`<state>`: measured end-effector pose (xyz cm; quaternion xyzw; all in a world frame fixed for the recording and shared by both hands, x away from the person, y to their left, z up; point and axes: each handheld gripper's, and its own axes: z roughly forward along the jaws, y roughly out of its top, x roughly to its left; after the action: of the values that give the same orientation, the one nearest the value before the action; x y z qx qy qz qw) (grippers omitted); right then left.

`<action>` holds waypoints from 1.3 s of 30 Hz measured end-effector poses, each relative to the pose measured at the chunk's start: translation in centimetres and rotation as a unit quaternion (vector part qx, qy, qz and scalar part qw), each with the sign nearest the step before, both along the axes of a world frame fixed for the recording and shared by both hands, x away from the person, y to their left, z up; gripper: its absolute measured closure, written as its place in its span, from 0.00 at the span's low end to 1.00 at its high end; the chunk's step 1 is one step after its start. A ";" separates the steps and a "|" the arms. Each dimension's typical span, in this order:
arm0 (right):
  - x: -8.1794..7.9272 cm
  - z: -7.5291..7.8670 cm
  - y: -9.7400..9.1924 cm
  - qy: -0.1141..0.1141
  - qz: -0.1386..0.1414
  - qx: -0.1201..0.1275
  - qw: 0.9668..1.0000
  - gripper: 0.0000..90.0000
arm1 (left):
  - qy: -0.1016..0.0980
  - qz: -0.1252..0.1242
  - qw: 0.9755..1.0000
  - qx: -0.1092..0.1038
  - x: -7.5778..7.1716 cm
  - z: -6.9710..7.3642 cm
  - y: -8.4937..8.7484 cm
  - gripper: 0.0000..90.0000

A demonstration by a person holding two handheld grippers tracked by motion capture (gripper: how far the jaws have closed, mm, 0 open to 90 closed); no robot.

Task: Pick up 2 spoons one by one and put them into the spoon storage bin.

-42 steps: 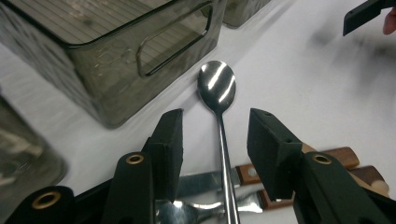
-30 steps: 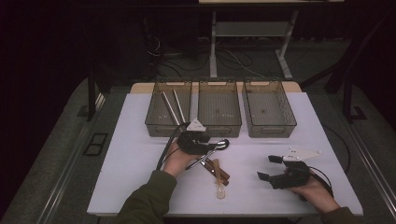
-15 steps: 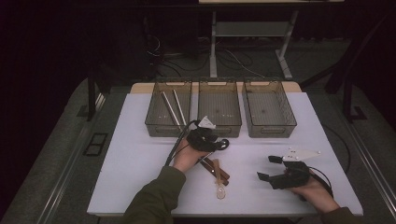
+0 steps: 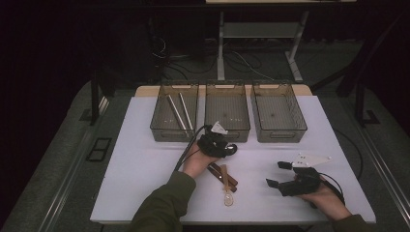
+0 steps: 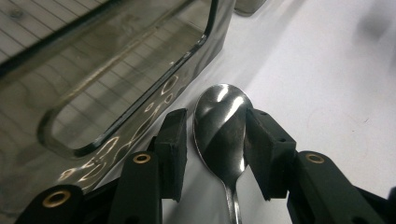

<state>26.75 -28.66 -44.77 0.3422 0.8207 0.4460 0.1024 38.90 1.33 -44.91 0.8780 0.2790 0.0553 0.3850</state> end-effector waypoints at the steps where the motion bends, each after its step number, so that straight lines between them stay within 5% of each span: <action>1: 0.0 0.0 0.0 0.000 0.000 0.000 1.000 0.19 | -0.002 -0.001 1.000 0.003 0.0 0.0 0.0 0.65; 17: 0.0 0.0 0.1 0.000 0.002 -0.005 1.000 0.19 | -0.026 -0.025 0.999 0.031 -0.5 0.1 -0.8 0.70; 39: 0.0 -0.1 0.1 -0.002 0.005 -0.013 1.000 0.19 | -0.034 -0.059 0.998 0.016 -1.0 1.1 -0.5 0.97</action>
<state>26.75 -28.52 -44.82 0.3358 0.8278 0.4366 0.1065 37.92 0.78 -43.78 0.8966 0.2123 0.0662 0.3830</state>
